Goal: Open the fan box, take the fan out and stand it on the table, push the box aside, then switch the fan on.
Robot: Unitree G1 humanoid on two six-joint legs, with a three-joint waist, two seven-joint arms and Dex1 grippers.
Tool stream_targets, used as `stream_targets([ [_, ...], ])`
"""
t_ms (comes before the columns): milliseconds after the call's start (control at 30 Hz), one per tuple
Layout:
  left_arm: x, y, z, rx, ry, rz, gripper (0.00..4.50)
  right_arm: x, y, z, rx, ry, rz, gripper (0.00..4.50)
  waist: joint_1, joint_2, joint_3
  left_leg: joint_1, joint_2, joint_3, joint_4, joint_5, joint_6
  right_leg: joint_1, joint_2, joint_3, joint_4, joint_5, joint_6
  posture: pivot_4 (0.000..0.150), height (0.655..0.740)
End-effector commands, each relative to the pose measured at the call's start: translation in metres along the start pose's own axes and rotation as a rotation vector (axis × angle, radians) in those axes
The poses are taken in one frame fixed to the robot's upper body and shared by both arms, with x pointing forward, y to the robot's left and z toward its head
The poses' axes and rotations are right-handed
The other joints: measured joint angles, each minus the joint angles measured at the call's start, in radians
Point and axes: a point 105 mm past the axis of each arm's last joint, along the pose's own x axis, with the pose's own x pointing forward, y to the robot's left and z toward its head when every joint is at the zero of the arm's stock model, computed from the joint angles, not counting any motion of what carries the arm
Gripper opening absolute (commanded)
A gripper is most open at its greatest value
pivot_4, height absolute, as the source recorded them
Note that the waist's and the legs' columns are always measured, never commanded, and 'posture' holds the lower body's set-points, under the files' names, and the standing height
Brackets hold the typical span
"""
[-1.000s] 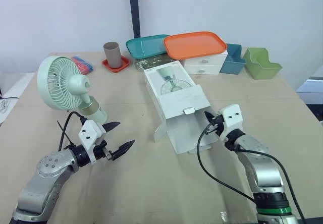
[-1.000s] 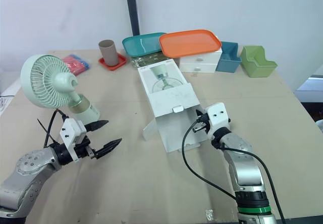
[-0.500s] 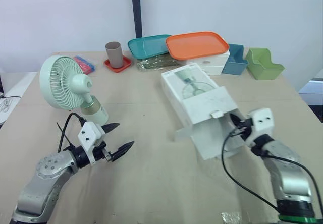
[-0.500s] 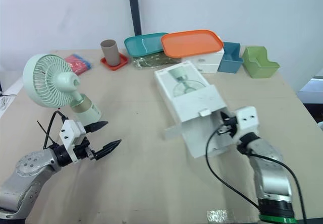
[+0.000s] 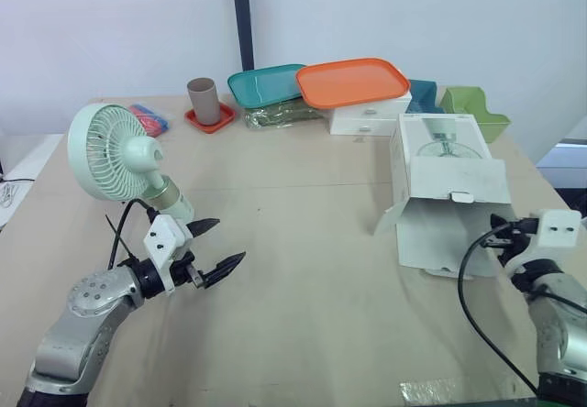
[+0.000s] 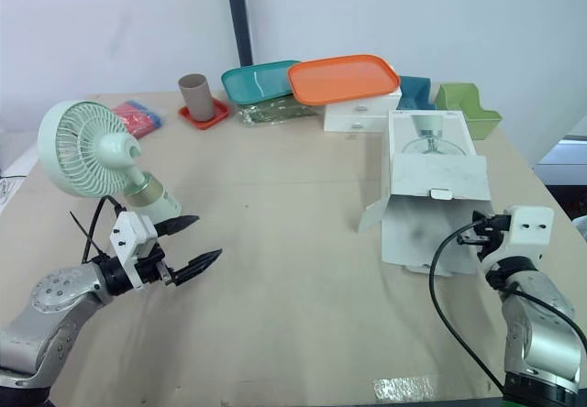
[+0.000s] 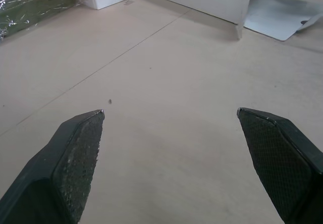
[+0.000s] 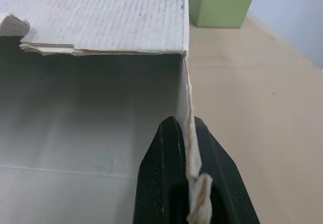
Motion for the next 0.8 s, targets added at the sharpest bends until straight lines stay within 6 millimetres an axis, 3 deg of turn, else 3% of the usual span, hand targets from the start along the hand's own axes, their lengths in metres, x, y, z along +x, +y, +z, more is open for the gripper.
stream_targets([
  [33,0.001,0.002,0.009,0.032,-0.030,-0.005,4.50,0.000,0.000,0.011,0.037,-0.030,-0.039,0.03,0.000,0.000,0.000,0.000,0.000,0.000,0.000,0.000,0.000,0.000,0.000,0.000,0.000,0.000,0.000,0.150,0.7400],
  [267,0.000,0.001,0.008,0.031,-0.026,0.001,4.50,-0.005,0.002,0.008,0.018,-0.004,-0.019,0.03,0.001,0.000,0.000,0.002,0.001,0.000,0.000,0.000,0.000,0.000,0.001,0.000,-0.001,0.000,0.000,0.150,0.7400],
  [367,0.002,0.000,0.009,0.028,-0.030,-0.001,4.50,-0.007,0.001,0.009,0.016,-0.006,0.001,0.86,0.001,0.000,0.000,0.002,0.001,0.001,0.000,0.000,0.000,0.000,0.001,0.001,-0.001,0.001,0.001,0.150,0.7400],
  [633,0.004,-0.001,0.009,0.021,-0.038,-0.010,4.50,-0.020,-0.007,0.039,-0.155,-0.130,0.143,4.30,0.000,0.000,0.000,0.001,0.004,0.008,0.000,-0.001,0.002,0.000,0.003,0.003,-0.001,0.001,0.001,0.150,0.7400],
  [800,0.007,0.002,0.008,0.005,-0.050,0.003,4.50,-0.026,-0.018,0.081,-0.312,-0.235,0.278,4.44,0.000,0.000,0.000,0.002,0.008,0.016,0.001,-0.002,0.004,0.001,0.005,0.006,-0.001,0.002,0.001,0.150,0.7400],
])
